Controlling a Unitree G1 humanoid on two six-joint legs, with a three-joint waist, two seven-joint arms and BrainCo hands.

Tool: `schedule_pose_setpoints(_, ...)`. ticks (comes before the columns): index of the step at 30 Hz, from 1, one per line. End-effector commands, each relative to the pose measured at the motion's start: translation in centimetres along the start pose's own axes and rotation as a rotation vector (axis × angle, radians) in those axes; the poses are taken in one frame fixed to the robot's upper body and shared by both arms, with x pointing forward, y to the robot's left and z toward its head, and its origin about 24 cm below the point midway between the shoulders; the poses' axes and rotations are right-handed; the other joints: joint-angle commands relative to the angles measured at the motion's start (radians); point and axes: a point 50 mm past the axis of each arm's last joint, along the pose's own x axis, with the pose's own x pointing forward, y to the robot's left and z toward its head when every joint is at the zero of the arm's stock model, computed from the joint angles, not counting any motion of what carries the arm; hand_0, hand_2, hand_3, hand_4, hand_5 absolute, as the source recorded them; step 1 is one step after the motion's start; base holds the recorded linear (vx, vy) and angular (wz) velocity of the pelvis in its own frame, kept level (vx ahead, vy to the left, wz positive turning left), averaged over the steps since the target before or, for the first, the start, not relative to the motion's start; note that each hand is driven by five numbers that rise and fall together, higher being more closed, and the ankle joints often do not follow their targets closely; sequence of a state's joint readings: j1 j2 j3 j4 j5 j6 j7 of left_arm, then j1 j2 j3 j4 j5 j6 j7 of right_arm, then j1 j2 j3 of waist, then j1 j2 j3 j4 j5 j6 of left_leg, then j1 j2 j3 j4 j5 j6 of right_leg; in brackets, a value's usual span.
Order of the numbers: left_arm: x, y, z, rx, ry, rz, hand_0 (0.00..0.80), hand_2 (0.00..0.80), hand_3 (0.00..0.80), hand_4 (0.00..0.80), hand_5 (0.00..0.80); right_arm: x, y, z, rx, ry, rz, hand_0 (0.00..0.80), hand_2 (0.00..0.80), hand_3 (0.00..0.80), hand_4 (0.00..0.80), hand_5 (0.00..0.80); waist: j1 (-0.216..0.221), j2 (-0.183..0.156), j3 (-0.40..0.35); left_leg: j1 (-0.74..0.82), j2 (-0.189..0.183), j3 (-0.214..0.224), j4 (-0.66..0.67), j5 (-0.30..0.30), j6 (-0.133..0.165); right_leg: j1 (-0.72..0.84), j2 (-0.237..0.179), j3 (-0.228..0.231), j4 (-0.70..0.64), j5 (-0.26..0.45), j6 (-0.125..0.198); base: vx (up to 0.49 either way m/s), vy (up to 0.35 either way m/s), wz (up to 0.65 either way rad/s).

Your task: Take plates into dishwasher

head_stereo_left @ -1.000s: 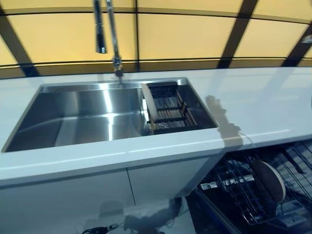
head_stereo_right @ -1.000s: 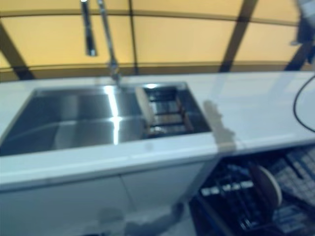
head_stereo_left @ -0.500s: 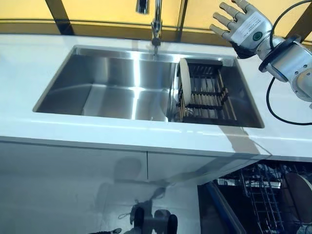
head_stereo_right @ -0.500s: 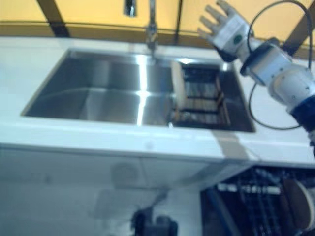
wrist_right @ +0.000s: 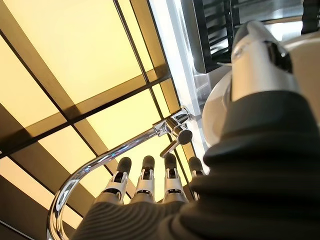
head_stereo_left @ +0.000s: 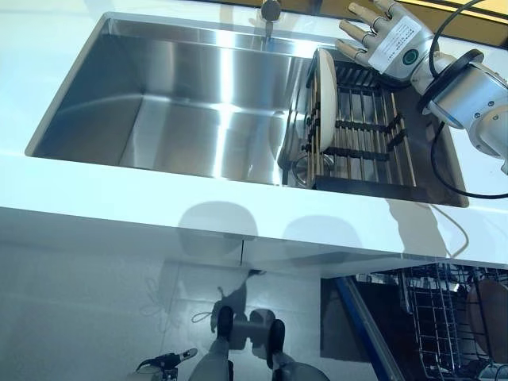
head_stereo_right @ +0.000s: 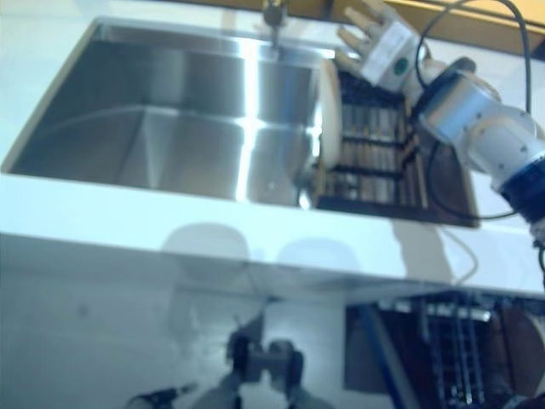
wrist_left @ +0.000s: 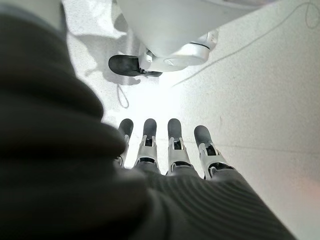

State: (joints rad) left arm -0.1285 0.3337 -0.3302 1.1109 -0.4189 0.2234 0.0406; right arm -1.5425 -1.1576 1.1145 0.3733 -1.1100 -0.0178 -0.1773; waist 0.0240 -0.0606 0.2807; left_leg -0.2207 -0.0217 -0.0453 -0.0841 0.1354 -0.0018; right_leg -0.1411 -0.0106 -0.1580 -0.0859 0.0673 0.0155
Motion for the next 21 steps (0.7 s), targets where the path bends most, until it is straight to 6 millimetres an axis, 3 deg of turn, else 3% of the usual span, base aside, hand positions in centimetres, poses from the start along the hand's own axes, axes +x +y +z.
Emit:
schedule_pose_setpoints(1,-0.1,1.5,-0.2,-0.016,0.005,0.04,0.0,0.0,0.0,0.0,0.0,0.6,-2.0,-3.0,-0.065,0.083,-0.053,0.0,0.0,0.0,0.0,0.0,0.031,-0.056,-0.01,0.045,-0.049,0.051,-0.003,-0.091,0.016,-0.018,0.027,-0.018,-0.001,-0.01,0.05,0.0,0.0,0.0)
schedule_pose_setpoints(21,0.0,1.7,-0.7,-0.021,0.03,0.067,0.0,0.0,0.0,0.0,0.0,1.6,-3.5,-1.8,0.023,0.048,-0.085,0.0,0.0,0.0,0.0,0.0,0.041,-0.074,-0.048,0.09,-0.053,0.044,-0.003,-0.118,0.023,0.026,0.023,-0.014,-0.001,-0.028,0.049,0.006,0.006,0.03)
